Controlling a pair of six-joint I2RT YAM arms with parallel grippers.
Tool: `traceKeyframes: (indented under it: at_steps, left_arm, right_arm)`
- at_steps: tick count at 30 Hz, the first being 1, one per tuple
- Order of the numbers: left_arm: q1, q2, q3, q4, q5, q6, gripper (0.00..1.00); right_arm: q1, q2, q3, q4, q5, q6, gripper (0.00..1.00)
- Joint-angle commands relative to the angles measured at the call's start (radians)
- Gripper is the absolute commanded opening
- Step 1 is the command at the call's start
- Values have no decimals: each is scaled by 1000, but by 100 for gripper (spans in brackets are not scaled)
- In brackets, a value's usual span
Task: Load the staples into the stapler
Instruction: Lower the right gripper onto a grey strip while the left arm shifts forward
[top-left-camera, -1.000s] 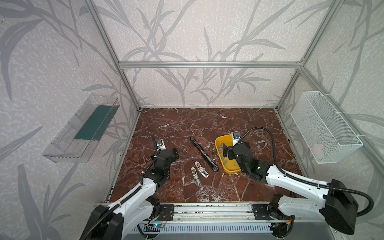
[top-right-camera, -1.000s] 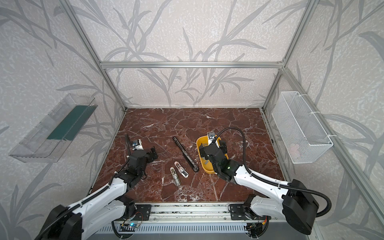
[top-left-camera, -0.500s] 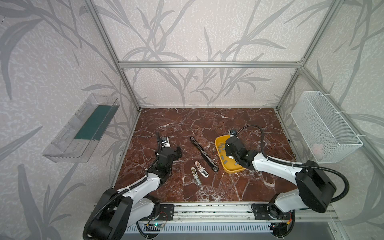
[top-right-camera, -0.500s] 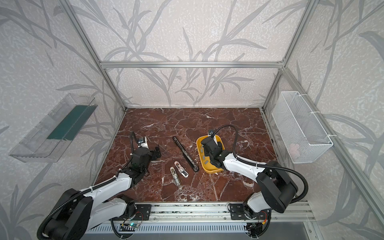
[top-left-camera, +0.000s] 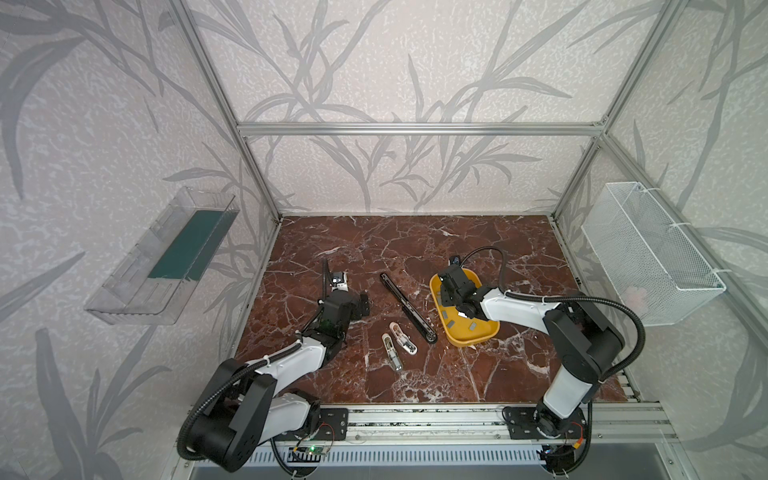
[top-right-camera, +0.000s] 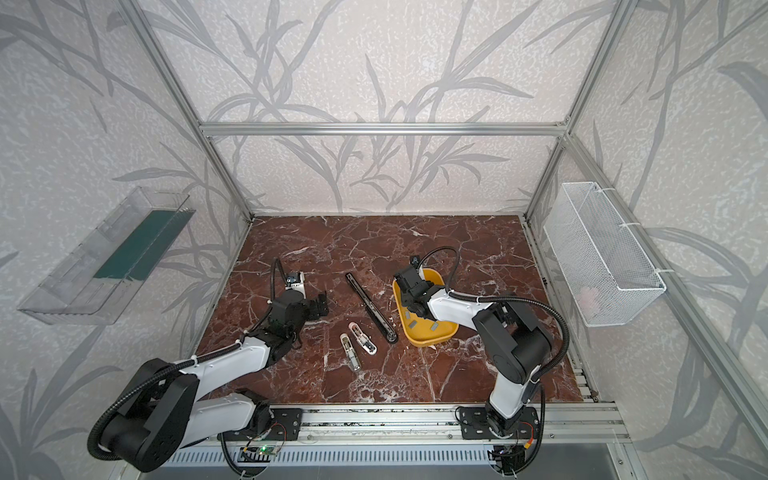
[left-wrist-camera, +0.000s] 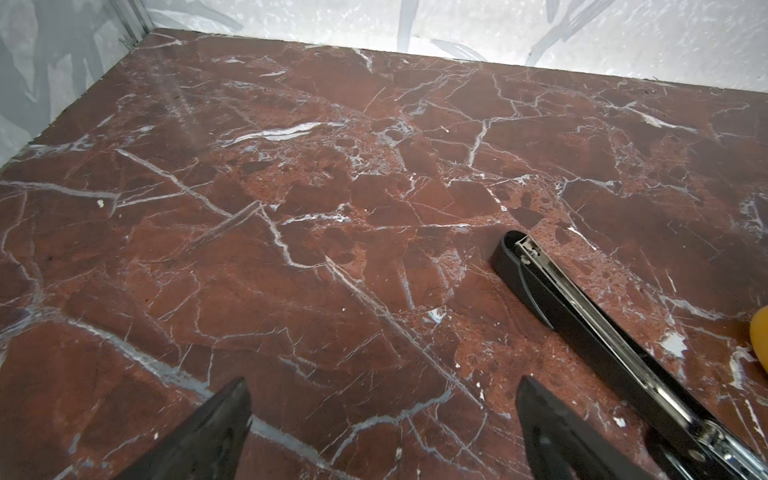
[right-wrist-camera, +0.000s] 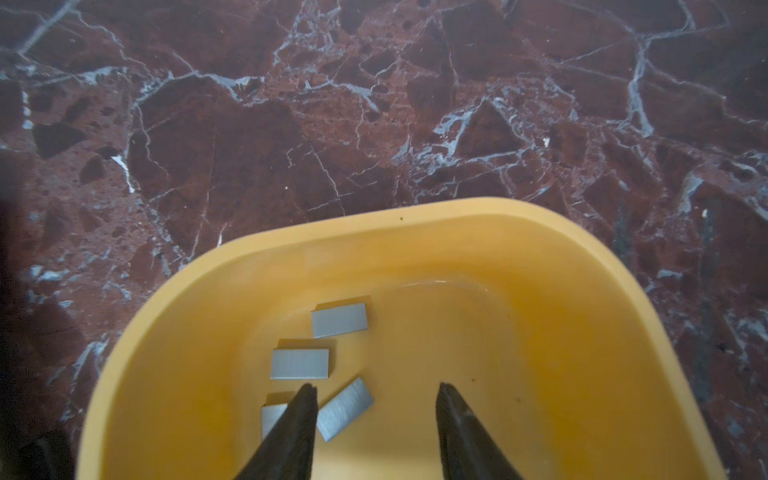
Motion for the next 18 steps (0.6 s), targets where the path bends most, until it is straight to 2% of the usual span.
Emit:
traceKeyframes:
  at_steps: [1, 9, 18]
  left_arm:
    - [3, 1, 23, 2, 7, 16, 99]
    - [3, -4, 15, 9, 12, 16, 99]
    - [3, -1, 17, 7, 15, 18, 99]
  right_arm:
    - [-3, 28, 30, -32, 12, -2, 48]
    - [-2, 53, 31, -37, -23, -27, 55]
    - [-2, 84, 40, -63, -39, -36, 53]
